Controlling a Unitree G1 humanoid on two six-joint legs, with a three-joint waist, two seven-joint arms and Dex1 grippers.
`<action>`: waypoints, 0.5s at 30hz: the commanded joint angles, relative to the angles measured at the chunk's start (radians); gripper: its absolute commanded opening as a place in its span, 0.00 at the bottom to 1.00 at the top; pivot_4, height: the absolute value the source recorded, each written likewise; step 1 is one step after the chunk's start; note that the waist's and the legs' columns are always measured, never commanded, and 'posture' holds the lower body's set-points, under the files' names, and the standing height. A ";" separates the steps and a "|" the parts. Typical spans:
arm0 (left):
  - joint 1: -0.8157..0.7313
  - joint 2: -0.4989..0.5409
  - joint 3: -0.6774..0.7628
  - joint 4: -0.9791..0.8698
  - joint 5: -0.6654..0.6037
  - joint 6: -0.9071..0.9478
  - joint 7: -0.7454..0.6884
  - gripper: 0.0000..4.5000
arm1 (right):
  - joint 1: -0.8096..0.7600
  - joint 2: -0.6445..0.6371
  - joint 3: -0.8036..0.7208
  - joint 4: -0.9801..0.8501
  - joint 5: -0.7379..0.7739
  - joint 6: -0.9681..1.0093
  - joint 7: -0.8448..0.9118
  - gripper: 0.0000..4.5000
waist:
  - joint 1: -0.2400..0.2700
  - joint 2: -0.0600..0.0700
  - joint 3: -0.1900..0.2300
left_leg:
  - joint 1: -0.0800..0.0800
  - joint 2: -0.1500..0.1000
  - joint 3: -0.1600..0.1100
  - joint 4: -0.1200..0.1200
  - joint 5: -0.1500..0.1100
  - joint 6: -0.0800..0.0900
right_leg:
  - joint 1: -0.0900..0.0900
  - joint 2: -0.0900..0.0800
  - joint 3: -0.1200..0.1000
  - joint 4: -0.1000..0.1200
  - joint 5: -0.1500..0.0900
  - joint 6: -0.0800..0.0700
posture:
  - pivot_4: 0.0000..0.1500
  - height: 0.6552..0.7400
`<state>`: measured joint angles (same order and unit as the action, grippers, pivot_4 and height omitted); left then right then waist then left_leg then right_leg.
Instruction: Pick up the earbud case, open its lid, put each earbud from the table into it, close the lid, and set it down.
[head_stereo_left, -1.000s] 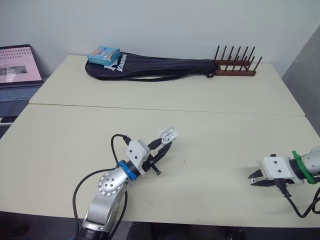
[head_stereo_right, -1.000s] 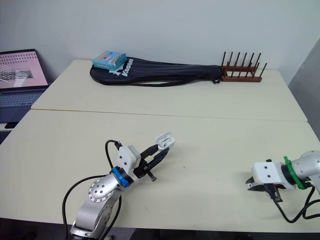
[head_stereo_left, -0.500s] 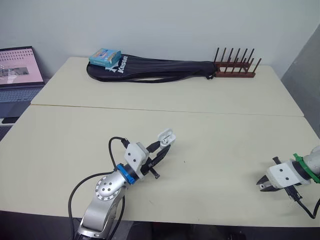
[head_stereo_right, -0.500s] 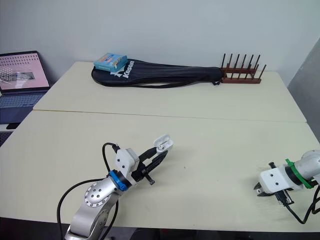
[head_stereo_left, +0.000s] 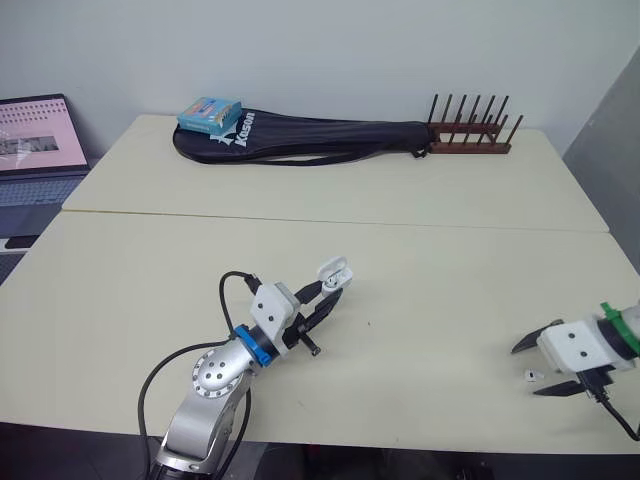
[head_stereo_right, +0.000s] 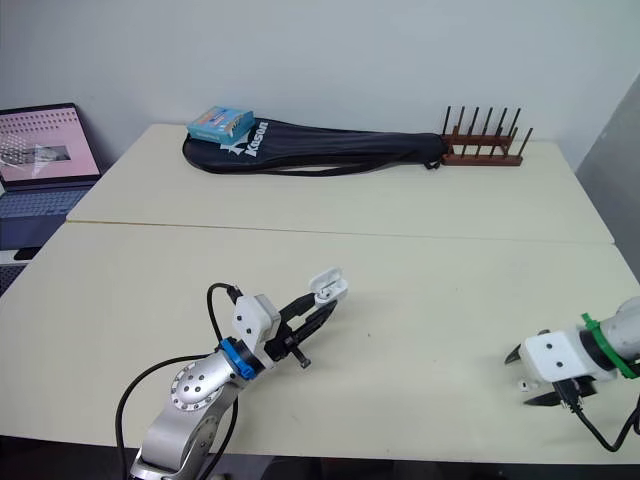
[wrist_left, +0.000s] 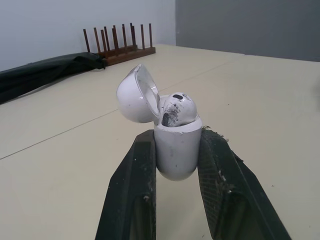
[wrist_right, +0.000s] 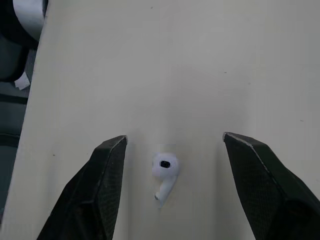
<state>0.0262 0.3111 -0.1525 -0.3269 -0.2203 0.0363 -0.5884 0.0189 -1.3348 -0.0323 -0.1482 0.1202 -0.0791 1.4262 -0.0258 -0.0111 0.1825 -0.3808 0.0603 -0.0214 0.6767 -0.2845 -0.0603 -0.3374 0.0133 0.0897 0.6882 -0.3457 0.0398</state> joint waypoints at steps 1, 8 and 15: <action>-0.003 -0.006 -0.010 -0.029 -0.005 -0.012 -0.003 0.17 | 0.064 -0.038 -0.089 -0.163 -0.075 0.206 -0.074 0.71 | 0.000 0.000 0.000 | 0.000 0.000 0.000 0.000 0.000 0.000 | 0.000 0.000 0.000 0.000 0.000 0.000 | 1.00 0.85; -0.007 -0.015 -0.022 -0.026 -0.003 -0.010 0.001 0.17 | 0.141 -0.018 -0.056 -0.296 -0.155 0.432 -0.162 0.71 | 0.000 -0.001 0.000 | -0.001 -0.002 0.000 0.000 0.000 0.000 | -0.001 0.000 0.000 -0.001 0.000 0.000 | 1.00 0.85; -0.007 -0.013 -0.020 -0.026 -0.005 -0.012 -0.002 0.17 | 0.063 0.035 0.039 -0.286 -0.177 0.500 -0.202 0.71 | -0.001 -0.001 0.001 | -0.001 -0.002 0.001 0.000 0.000 0.000 | -0.001 0.001 0.000 -0.001 0.000 0.000 | 1.00 0.85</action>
<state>0.0266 0.3029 -0.1702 -0.3244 -0.2202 0.0365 -0.5909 0.0947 -1.3000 0.0049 -0.4267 -0.0528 0.4077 1.2302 -0.0267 -0.0120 0.1830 -0.3819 0.0579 -0.0207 0.6765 -0.2845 -0.0603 -0.3387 0.0139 0.0897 0.6870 -0.3458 0.0400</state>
